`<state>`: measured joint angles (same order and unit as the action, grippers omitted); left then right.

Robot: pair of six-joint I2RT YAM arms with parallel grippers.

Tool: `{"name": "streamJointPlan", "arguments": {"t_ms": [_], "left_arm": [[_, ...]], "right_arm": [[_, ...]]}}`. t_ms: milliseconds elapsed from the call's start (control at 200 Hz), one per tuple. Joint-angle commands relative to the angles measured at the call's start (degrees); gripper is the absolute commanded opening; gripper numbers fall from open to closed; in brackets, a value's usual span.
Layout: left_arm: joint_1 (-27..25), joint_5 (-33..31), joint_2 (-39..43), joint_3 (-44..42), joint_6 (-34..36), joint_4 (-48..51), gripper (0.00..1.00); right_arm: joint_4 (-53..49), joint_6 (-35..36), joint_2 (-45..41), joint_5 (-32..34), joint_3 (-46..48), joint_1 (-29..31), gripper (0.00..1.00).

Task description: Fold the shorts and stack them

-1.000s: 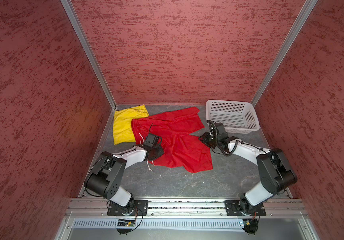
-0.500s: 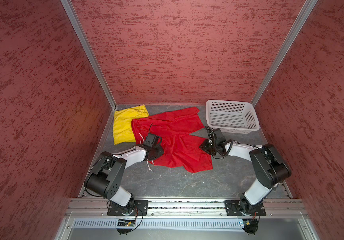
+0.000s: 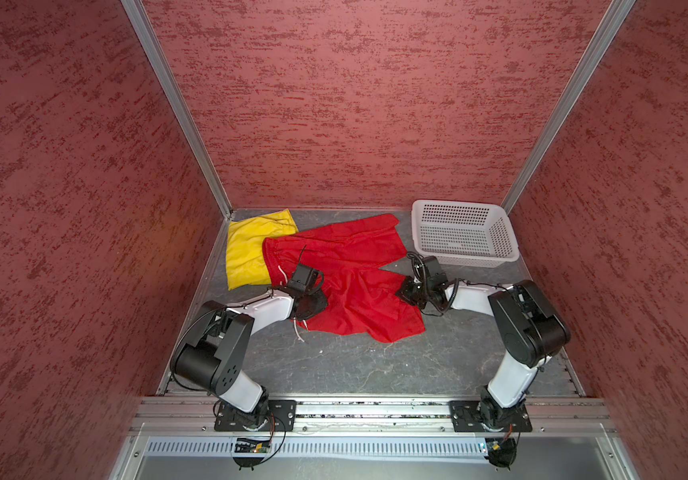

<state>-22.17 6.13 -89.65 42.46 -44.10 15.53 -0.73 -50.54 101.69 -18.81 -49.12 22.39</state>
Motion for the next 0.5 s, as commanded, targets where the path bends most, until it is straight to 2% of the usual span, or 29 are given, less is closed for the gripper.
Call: {"name": "streamJointPlan", "arguments": {"t_ms": [0,255,341,496], "left_arm": [[0.07,0.03,-2.15,-0.67,1.28,4.09,0.21],[0.2,-1.02,-2.76,-2.35,2.34,2.85,0.22],[0.74,-1.41,-3.73,-3.05,2.77,2.2,0.21],[0.82,-1.63,-5.34,-4.05,2.78,0.94,0.21]], "right_arm": [[-4.09,0.32,-2.57,3.55,-1.41,-0.39,0.0],[-8.35,2.39,-13.32,6.68,4.82,-7.8,0.0],[-11.31,3.99,-15.21,8.02,2.61,-8.07,0.0],[-11.66,4.82,-12.42,4.19,-4.09,-8.37,0.0]]}}
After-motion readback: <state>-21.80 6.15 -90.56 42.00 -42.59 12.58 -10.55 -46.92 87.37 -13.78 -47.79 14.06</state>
